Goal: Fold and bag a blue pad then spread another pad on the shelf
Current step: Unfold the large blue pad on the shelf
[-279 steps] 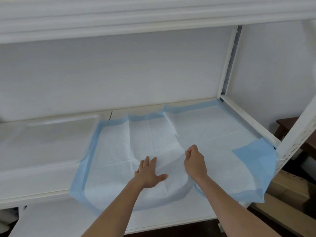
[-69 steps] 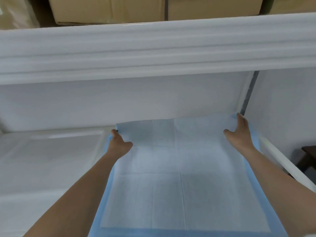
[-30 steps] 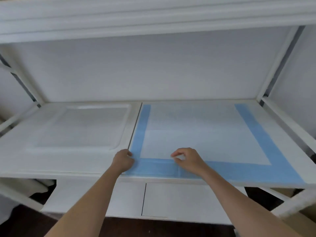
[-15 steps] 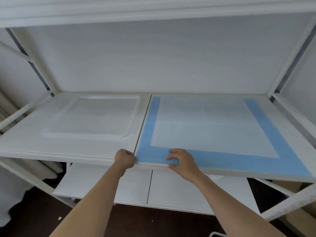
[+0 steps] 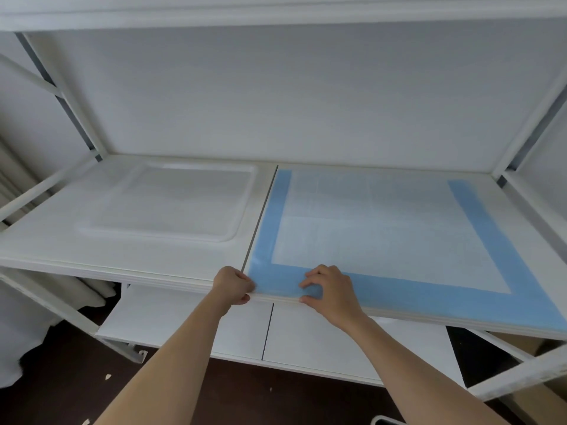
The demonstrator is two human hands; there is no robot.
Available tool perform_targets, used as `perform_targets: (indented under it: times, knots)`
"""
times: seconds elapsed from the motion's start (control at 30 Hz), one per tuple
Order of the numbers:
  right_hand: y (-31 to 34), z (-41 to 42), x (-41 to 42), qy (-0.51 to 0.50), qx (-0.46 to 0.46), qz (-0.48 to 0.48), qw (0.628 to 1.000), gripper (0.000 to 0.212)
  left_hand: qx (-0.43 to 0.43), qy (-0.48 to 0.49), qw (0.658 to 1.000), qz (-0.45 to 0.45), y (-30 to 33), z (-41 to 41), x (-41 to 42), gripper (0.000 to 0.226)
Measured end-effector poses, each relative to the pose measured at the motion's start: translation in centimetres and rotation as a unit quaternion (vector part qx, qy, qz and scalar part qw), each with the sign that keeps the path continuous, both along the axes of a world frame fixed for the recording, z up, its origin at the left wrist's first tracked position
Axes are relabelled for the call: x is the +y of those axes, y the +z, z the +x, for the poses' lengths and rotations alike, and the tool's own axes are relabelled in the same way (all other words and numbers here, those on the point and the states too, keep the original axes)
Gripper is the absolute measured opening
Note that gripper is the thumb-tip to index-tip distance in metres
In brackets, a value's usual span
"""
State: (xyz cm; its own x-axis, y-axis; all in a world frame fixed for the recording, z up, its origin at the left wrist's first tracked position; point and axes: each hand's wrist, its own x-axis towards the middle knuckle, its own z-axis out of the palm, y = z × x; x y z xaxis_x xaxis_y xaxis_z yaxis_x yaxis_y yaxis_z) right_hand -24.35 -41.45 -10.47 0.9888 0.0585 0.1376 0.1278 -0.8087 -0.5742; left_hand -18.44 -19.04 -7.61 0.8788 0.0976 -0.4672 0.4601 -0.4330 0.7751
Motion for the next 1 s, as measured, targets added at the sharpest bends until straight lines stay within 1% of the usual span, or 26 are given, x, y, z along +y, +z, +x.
perform_targets:
  times: [0.13, 0.2, 0.3, 0.4, 0.5, 0.67, 0.77, 0.9, 1.0]
  knots:
    - [0.0, -0.2, -0.1, -0.002, -0.009, 0.007, 1.0, 0.014, 0.044, 0.012, 0.995, -0.09, 1.2, -0.1, -0.1, 0.006]
    - [0.0, -0.1, -0.1, -0.009, -0.009, 0.031, 0.999, 0.009, 0.075, 0.02, 0.988, -0.137, 1.9, -0.1, -0.1, 0.005]
    - [0.1, 0.1, 0.0, -0.019, -0.005, 0.061, 0.998, 0.01, 0.09, 0.029, 0.977, -0.19, 2.5, -0.2, 0.1, 0.009]
    - [0.5, 0.3, 0.0, -0.026, 0.005, 0.065, 0.998, 0.013, 0.084, 0.048, 0.973, -0.209, 2.6, -0.1, 0.1, 0.01]
    - [0.9, 0.4, 0.1, -0.03, 0.008, 0.066, 0.997, 0.014, 0.082, 0.088, 0.968, -0.22, 2.3, 0.2, 0.1, 0.014]
    - [1.2, 0.3, -0.1, -0.027, 0.023, 0.075, 0.997, 0.011, 0.109, 0.114, 0.947, -0.278, 2.1, 0.1, -0.2, 0.023]
    - [1.5, 0.3, -0.2, -0.02, 0.041, 0.076, 0.996, 0.009, 0.107, 0.134, 0.94, -0.295, 1.8, -0.1, -0.3, 0.017]
    - [1.8, 0.4, -0.3, -0.023, 0.06, 0.086, 0.994, 0.016, 0.09, 0.155, 0.945, -0.273, 1.2, 0.0, -0.1, 0.005]
    - [1.9, 0.3, -0.3, -0.032, 0.061, 0.091, 0.993, 0.016, 0.092, 0.158, 0.945, -0.272, 1.0, -0.1, 0.1, 0.006]
